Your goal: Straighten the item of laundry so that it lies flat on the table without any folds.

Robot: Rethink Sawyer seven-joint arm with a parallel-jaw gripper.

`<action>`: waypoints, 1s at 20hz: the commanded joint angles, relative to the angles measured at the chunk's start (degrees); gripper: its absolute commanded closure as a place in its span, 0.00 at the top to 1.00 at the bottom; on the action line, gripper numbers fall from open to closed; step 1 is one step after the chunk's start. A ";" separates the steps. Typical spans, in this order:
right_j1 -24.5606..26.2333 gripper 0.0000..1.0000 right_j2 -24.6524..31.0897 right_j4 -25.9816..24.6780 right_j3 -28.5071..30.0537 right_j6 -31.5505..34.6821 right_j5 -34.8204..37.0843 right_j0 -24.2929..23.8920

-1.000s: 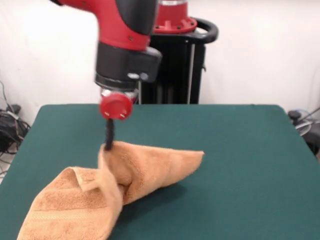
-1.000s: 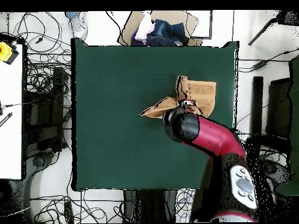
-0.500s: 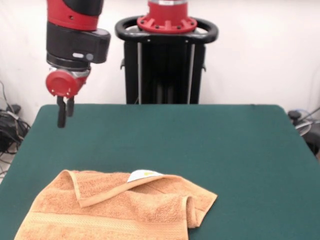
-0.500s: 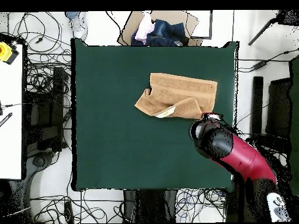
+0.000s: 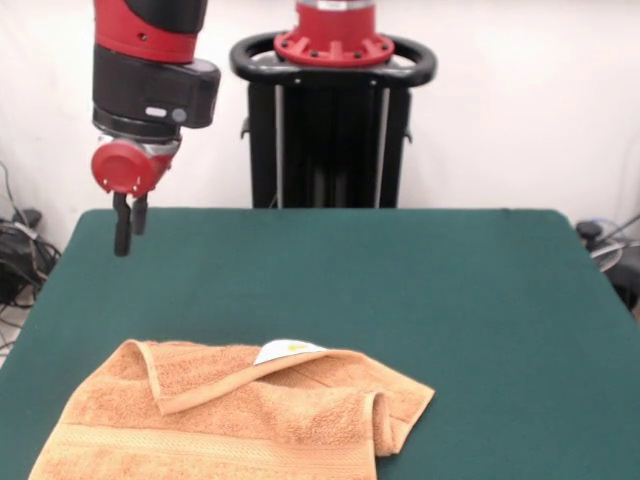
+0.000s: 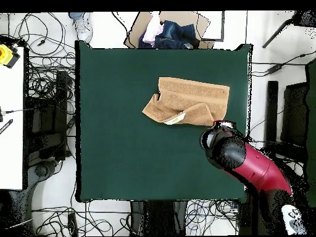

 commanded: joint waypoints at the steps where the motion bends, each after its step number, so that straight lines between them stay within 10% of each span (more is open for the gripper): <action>1: 2.21 1.00 5.61 -3.24 4.80 0.83 -5.49 0.32; 12: 2.08 1.00 15.39 -1.95 9.62 0.93 -7.70 -9.98; 20: 15.33 1.00 15.08 -10.70 -1.08 -6.36 -11.47 -15.98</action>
